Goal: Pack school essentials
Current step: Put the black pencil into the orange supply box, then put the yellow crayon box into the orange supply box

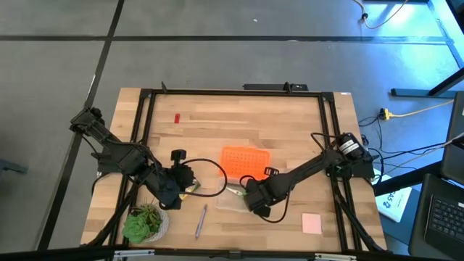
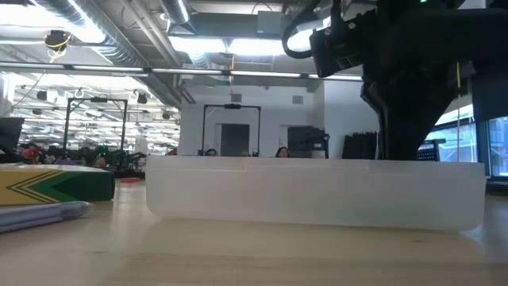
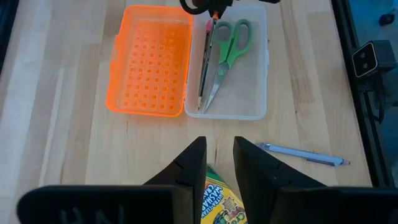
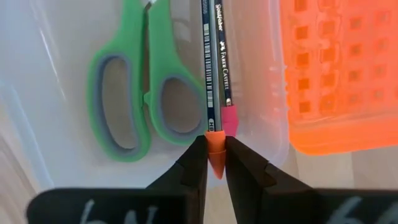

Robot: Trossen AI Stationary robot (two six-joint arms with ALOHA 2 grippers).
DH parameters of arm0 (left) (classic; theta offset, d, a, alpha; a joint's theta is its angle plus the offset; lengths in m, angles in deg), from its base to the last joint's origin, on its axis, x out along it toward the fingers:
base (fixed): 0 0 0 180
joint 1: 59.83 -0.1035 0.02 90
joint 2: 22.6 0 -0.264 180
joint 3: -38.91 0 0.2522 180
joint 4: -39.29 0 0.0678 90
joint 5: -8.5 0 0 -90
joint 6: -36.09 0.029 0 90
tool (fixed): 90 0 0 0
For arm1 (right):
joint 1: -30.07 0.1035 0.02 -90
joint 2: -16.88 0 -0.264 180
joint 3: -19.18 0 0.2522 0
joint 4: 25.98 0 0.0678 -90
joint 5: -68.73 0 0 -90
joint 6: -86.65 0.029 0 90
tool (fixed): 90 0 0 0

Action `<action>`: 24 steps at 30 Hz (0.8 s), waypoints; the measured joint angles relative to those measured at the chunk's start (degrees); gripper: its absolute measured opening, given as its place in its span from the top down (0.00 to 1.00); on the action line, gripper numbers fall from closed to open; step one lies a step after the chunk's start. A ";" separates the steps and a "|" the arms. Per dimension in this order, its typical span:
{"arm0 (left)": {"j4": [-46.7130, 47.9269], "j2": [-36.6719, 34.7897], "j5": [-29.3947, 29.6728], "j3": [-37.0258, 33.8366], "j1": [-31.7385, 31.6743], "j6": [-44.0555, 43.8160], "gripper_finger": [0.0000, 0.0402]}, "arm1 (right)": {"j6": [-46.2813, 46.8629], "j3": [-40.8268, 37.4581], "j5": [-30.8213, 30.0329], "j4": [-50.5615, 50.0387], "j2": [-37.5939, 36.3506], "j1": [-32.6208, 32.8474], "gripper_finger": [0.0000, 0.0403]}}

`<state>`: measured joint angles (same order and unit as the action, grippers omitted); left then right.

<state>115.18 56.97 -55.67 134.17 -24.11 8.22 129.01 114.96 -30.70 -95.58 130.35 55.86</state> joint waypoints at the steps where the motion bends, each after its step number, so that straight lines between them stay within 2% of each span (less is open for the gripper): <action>1: 0.00 0.00 0.00 0.00 -0.01 0.00 0.82 | 0.44 0.00 0.00 0.00 0.00 -0.17 0.87; 13: 0.00 0.00 0.00 0.00 0.00 0.00 0.82 | -0.61 0.00 -0.06 -0.10 0.00 -1.38 0.70; 19: 0.33 0.00 0.02 0.00 0.00 -2.44 0.82 | -2.21 2.21 0.24 -3.58 0.00 -1.36 0.70; 24: 4.76 0.00 0.00 0.00 0.01 -9.85 0.82 | -2.42 7.22 -0.06 -8.74 0.00 -1.12 0.70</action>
<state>119.94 56.97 -55.67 134.16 -24.11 -1.64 126.59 122.18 -30.76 -104.32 130.35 54.74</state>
